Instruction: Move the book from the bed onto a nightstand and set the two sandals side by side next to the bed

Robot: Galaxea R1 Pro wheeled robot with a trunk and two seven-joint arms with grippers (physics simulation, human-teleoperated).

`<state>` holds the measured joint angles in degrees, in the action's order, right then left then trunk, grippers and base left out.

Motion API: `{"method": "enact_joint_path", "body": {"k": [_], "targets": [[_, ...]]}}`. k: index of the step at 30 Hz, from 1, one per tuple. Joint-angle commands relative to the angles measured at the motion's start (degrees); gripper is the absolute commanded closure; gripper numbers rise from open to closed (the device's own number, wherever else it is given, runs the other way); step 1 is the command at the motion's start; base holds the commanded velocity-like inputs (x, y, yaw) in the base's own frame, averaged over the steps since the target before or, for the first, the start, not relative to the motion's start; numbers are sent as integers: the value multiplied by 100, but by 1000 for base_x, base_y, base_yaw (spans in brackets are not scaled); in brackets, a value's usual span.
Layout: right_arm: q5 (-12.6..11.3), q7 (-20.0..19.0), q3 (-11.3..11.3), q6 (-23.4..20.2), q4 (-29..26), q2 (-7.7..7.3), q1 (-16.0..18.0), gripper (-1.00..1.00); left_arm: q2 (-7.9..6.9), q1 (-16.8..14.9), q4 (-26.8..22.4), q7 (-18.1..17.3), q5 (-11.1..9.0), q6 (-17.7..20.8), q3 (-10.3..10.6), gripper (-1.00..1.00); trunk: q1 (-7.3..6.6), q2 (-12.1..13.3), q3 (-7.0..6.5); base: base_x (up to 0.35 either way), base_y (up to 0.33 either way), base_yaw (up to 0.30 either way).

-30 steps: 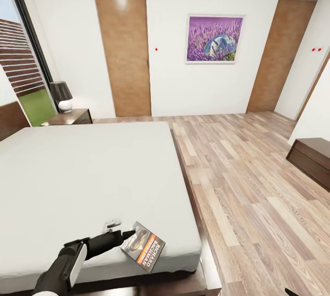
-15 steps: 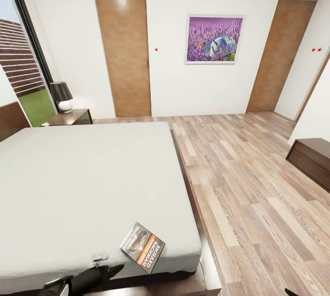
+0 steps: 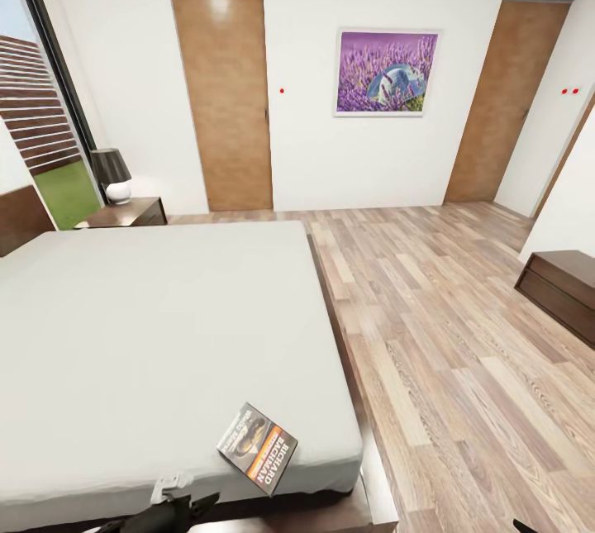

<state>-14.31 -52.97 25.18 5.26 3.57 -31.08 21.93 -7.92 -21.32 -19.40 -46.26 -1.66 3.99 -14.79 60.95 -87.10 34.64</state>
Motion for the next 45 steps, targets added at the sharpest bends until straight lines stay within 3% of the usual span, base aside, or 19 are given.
{"method": "enact_joint_path", "body": {"k": [1,23,45], "targets": [[-48,-20,-48,52,30,-4,13,-100,1,-4,3,-31,-18,41,-24,-100,0,-3,5,0,0,0],[-46,-20,-48,54,30,93,13,-100,10,-4,7,-25,-19,42,-24,-100,0,-3,5,0,0,11],[-46,-20,-48,54,30,93,13,-100,19,-4,10,-15,-19,40,-20,-100,0,-3,5,0,0,268]]}}
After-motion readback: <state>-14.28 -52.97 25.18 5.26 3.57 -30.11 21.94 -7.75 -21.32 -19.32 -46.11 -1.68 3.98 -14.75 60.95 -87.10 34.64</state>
